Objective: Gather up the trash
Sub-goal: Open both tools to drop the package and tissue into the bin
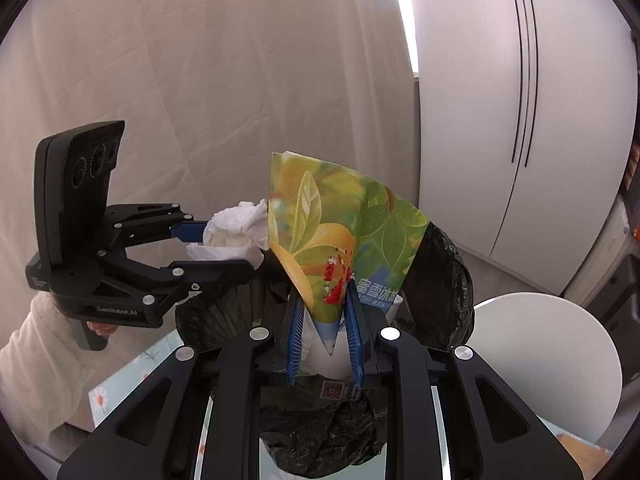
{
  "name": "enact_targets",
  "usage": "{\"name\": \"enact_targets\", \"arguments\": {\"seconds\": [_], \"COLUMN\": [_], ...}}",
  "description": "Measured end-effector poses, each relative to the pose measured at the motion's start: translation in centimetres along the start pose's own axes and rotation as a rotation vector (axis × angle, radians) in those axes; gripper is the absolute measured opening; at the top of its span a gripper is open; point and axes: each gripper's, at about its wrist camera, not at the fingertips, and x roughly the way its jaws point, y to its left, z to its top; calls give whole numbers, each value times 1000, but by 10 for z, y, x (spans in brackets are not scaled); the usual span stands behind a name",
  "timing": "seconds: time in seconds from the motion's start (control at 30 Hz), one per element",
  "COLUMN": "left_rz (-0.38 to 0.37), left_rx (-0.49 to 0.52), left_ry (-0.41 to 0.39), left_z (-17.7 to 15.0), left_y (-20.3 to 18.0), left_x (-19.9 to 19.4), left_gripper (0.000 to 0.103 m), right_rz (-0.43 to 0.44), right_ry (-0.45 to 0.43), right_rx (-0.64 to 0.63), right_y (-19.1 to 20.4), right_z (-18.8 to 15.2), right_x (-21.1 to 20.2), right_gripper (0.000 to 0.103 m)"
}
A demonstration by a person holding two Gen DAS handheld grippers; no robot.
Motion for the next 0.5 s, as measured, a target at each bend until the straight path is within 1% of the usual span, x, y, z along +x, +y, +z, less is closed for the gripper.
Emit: {"name": "enact_targets", "arguments": {"seconds": [0.03,0.07,0.1,0.13,0.17,0.23,0.33,0.4,0.5], "left_rz": [19,36,35,27,28,45,38,55,80], "left_rx": [2,1,1,2,-1,-15,-49,-53,-42], "left_ry": [-14,-22,-31,-42,-51,-68,-86,-95,-81], "left_z": [-1,-2,-3,-3,-5,-9,-15,-19,-24], "left_y": [0,0,0,0,0,0,2,-2,-10], "left_x": [2,3,4,4,3,0,-7,-13,-20], "left_gripper": [63,77,81,87,96,97,97,97,97], "right_rz": [-4,-17,-32,-39,-46,-66,-102,-115,-124], "right_ry": [-4,-13,-21,-26,-32,-47,-69,-72,-76], "right_rx": [-3,-9,-14,-17,-17,-7,11,15,9], "right_y": [-1,-1,-2,-3,-4,-6,-8,-7,-2], "right_z": [-2,-3,-5,-6,-7,-10,-14,-18,-24], "right_x": [1,2,2,2,1,-4,-12,-19,-30], "right_gripper": [29,33,42,50,53,70,81,86,87]}}
